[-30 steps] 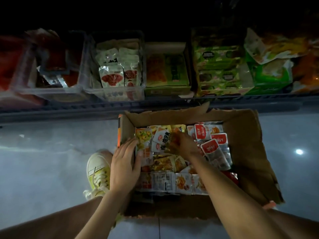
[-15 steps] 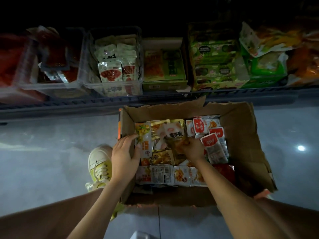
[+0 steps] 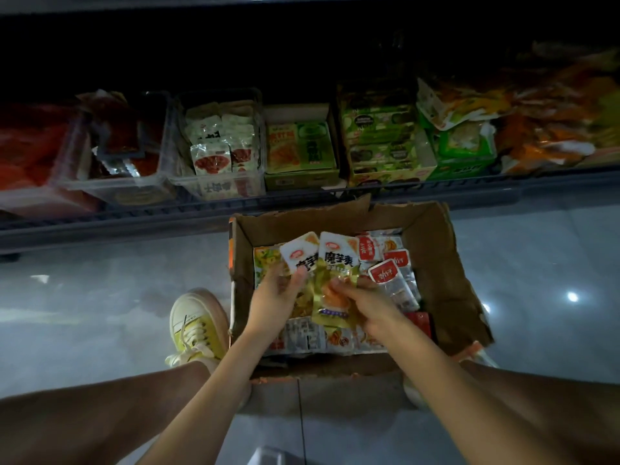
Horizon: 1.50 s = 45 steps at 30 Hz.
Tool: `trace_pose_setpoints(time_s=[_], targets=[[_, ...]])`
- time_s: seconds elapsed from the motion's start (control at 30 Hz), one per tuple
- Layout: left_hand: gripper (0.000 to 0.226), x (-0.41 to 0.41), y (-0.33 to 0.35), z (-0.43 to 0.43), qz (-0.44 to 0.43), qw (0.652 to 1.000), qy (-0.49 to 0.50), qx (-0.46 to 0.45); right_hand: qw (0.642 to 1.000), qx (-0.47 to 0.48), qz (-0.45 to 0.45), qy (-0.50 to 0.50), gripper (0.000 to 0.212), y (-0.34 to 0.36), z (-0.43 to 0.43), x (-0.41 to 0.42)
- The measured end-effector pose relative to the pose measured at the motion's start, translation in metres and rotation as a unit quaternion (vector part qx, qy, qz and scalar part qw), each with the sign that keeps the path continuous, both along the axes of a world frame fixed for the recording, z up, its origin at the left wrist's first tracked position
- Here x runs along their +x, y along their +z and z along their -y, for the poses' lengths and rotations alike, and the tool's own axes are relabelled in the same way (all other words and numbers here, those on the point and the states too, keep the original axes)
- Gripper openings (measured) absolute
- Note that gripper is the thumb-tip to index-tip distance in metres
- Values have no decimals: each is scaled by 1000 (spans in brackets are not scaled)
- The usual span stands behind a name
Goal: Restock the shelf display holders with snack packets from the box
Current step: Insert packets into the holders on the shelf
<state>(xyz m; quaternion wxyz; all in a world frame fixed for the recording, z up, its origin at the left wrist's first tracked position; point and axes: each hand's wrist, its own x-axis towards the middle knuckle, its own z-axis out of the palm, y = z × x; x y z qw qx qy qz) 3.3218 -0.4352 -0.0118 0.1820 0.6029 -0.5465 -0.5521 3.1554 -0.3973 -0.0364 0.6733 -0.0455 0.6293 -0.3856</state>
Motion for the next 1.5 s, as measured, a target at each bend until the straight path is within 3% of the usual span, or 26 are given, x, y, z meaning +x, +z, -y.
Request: trace_pose_setpoints(time_s=[0.07,0.13,0.2,0.27,0.37,0.5,0.63,0.7,0.73,0.77,0.87,0.93,1.07,1.2,1.37,1.5], targets=[[32,-7,-1,1,-113,986,77,96,997,-26,-17,75,27,5,-5,13],[34,-5,-7,3,-122,976,138,117,982,-60,-57,168,13,6,-9,24],[40,3,-16,6,-82,978,160,103,969,-68,-74,224,14,-1,-9,23],[39,13,-24,11,-33,985,154,71,972,-53,-90,210,22,-20,-3,13],[44,28,-31,18,103,989,107,-26,949,-33,-245,194,26,-58,14,-8],[45,31,-37,21,139,986,79,-55,867,-56,-406,284,29,-96,42,-14],[47,35,-43,23,136,985,88,-54,692,-58,-557,456,29,-124,58,-10],[47,40,-47,25,134,985,97,-51,646,-40,-578,497,28,-129,58,-12],[47,41,-47,25,133,985,101,-50,653,-38,-576,490,27,-131,58,-14],[46,43,-48,26,130,985,104,-49,683,-46,-563,463,25,-131,56,-17],[47,43,-46,27,115,986,113,-34,852,-101,-437,271,13,-111,54,-25],[48,40,-42,28,102,987,120,-25,906,-134,-366,168,8,-84,51,-27],[53,32,-26,27,76,991,108,-24,935,-163,-305,72,6,-33,41,-30],[47,24,1,25,21,989,145,4,961,-157,-219,56,14,7,29,-29],[28,12,37,17,-88,983,159,30,969,-164,-175,54,16,51,18,-19],[24,-5,77,5,-204,958,193,59,960,-195,-197,48,10,91,11,-6]])
